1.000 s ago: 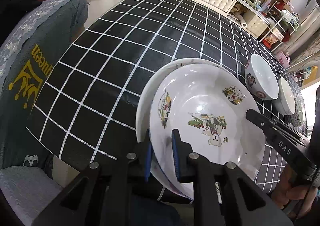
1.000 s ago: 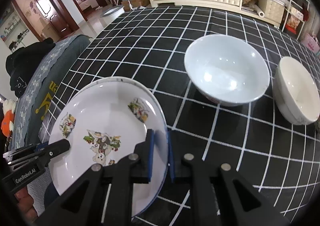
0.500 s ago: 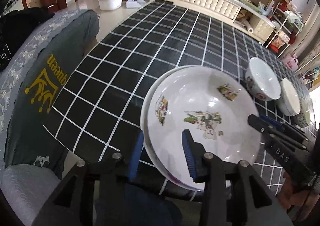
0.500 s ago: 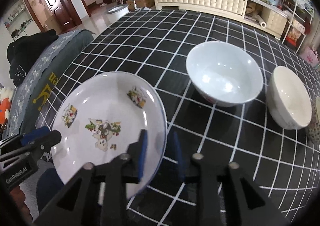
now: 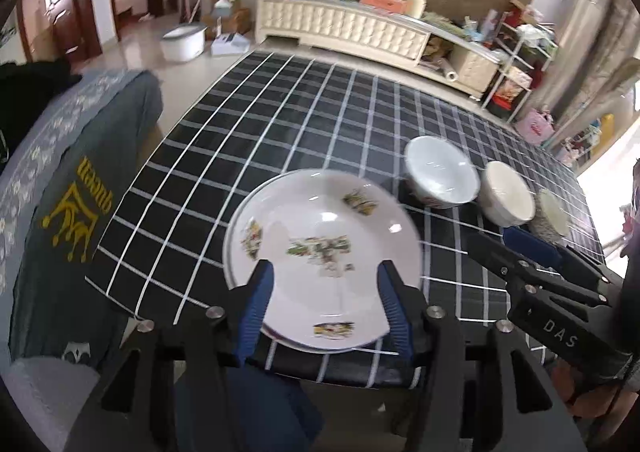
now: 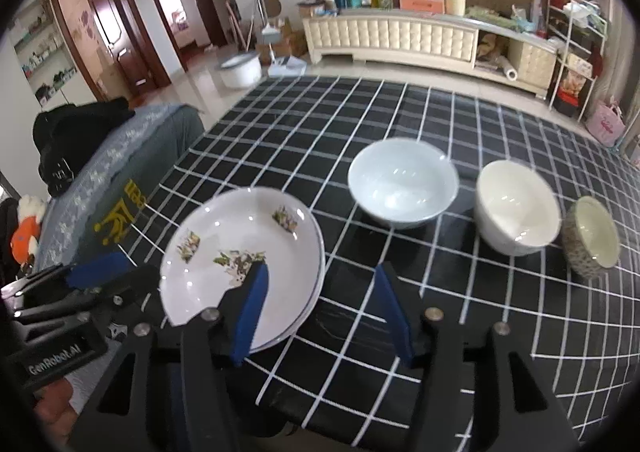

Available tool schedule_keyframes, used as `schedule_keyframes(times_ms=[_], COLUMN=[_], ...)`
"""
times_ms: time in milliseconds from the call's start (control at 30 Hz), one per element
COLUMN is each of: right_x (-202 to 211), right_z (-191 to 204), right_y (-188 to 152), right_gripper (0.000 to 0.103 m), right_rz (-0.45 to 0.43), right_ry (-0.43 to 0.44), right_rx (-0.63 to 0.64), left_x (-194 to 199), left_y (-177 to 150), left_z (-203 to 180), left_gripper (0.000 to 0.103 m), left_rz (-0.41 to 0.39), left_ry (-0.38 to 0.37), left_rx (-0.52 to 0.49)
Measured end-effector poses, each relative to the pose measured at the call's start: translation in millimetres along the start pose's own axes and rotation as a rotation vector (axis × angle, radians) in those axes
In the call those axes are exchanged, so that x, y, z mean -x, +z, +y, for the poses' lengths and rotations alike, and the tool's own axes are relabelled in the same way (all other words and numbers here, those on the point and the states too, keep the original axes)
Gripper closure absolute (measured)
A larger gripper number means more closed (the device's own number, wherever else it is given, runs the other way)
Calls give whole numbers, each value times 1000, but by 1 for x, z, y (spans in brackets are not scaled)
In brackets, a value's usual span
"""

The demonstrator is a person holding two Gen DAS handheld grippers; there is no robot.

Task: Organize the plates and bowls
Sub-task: 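Open both grippers and withdraw from the three-plate stack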

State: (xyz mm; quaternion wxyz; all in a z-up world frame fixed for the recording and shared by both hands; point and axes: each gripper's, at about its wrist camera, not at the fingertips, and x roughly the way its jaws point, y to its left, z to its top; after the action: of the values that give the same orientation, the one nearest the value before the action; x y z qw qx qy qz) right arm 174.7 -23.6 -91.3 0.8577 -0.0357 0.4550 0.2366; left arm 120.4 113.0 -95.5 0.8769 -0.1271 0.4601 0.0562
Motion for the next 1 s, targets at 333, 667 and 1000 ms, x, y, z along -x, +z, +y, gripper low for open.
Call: schedule_keyframes(times_ms=[333,667,1000], right_x=[61,86,75], right_z=[-18,-49,-76], right_y=[-4,1,20], right_gripper=[22,12,12], right_rz=[-101,-123,-120], right_ry=[-30,-84,-95], right_rx=[18,20,-8], left_x=[37,40,12], left_y=[0,20,47], left_z=[-52,-86,-108], left_gripper=[38,26,26], left_rz=[-82,-89,-70], left_ry=[-78,-122,-141], left_rx=[-134,-193,-246])
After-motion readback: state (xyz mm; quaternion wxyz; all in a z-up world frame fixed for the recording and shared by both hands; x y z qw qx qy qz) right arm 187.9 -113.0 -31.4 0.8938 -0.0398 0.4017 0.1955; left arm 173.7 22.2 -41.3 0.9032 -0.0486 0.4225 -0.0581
